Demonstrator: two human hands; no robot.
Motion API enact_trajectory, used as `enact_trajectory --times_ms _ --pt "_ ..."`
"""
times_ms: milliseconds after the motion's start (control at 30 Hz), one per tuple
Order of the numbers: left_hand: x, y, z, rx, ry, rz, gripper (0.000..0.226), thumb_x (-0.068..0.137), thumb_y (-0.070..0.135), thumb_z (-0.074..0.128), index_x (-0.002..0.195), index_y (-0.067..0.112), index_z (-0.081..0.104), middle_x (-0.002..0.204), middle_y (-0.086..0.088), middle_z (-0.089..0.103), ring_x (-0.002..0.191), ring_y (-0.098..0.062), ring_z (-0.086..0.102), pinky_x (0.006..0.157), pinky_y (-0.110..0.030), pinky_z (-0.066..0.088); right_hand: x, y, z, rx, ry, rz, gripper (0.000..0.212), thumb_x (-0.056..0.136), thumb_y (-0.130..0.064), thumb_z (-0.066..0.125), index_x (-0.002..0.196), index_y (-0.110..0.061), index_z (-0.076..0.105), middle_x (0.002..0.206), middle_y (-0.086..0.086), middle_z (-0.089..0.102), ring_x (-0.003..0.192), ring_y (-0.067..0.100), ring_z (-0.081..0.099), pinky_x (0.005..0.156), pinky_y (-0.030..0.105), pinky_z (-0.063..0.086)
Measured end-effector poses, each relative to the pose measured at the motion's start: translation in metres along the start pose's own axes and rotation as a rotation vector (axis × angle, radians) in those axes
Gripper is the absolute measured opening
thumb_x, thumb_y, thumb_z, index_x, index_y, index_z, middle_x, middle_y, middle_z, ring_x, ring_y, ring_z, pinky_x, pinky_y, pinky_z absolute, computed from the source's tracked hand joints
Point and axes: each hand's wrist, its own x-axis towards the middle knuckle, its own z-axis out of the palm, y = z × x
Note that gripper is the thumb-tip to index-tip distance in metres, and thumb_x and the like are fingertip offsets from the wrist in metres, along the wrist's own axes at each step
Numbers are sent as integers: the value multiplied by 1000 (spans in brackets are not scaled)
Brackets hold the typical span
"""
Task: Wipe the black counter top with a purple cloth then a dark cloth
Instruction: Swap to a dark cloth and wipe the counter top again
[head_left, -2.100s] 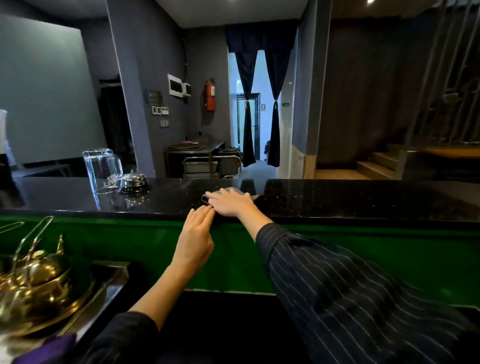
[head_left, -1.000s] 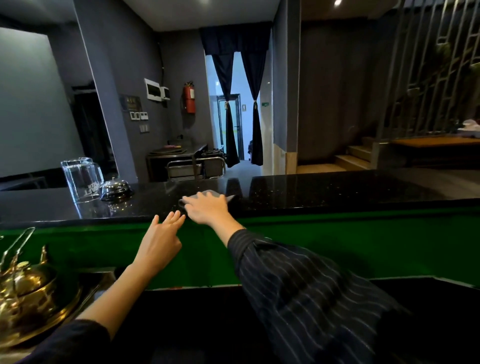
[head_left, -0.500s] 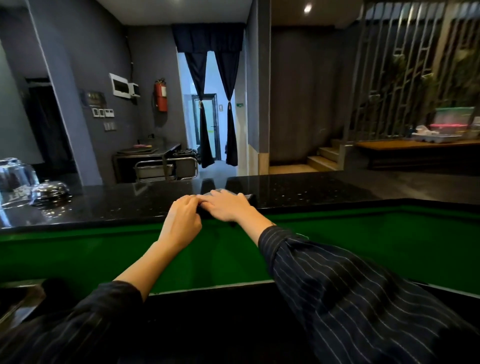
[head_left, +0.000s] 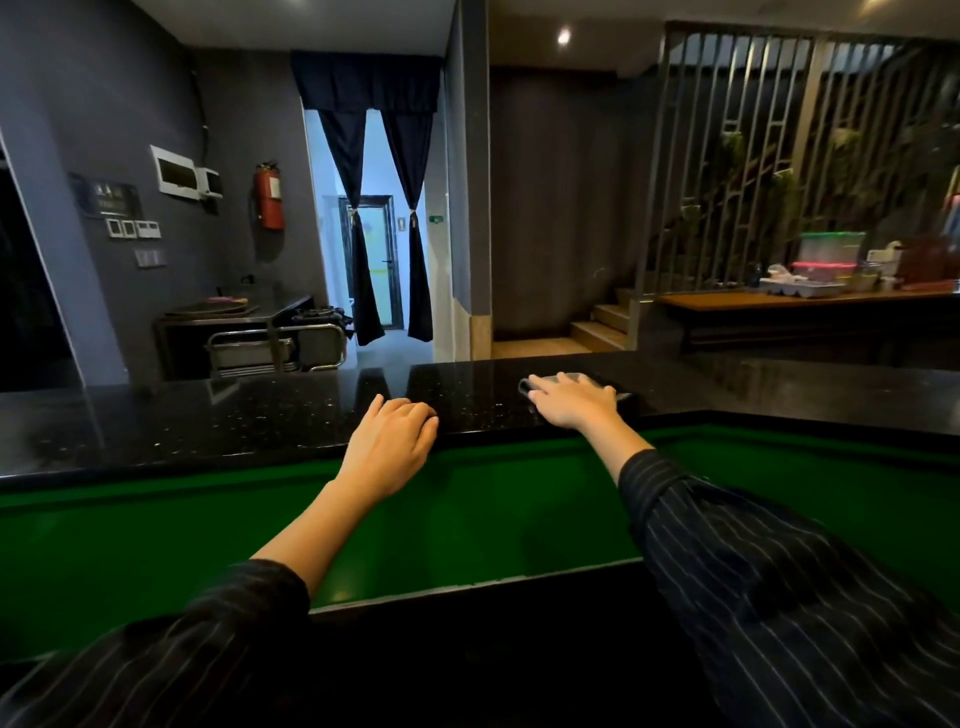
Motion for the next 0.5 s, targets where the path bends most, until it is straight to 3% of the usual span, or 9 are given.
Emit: enact_trajectory --times_ms 133,233,333,500 --pt "-1 -1 -1 -10 1 15 36 100 31 34 117 15 61 118 -4 65 119 -20 52 112 -44 26 -14 -12 7 -30 98 222 51 99 -43 27 149 -35 30 157 13 26 143 42 20 111 64 14" --pt "0 1 -5 -65 -12 6 36 99 30 38 118 11 62 118 -6 66 117 -21 53 106 -37 35 -25 -18 13 -27 181 262 50 98 -42 30 145 -28 40 152 17 35 140 42 25 110 62 17" --pt "-3 4 -11 -175 -38 -52 30 96 23 45 115 9 64 114 -7 65 118 -22 50 100 -32 37 -39 -22 24 -61 295 222 48 99 -40 25 138 -24 49 146 19 43 135 42 33 107 62 21" --pt "-30 35 -13 -427 216 -174 20 83 1 55 87 10 72 91 -4 66 95 -16 56 80 -18 37 -73 -37 45 6 461 7 52 99 -47 27 135 -20 51 139 18 49 129 39 38 103 59 25"
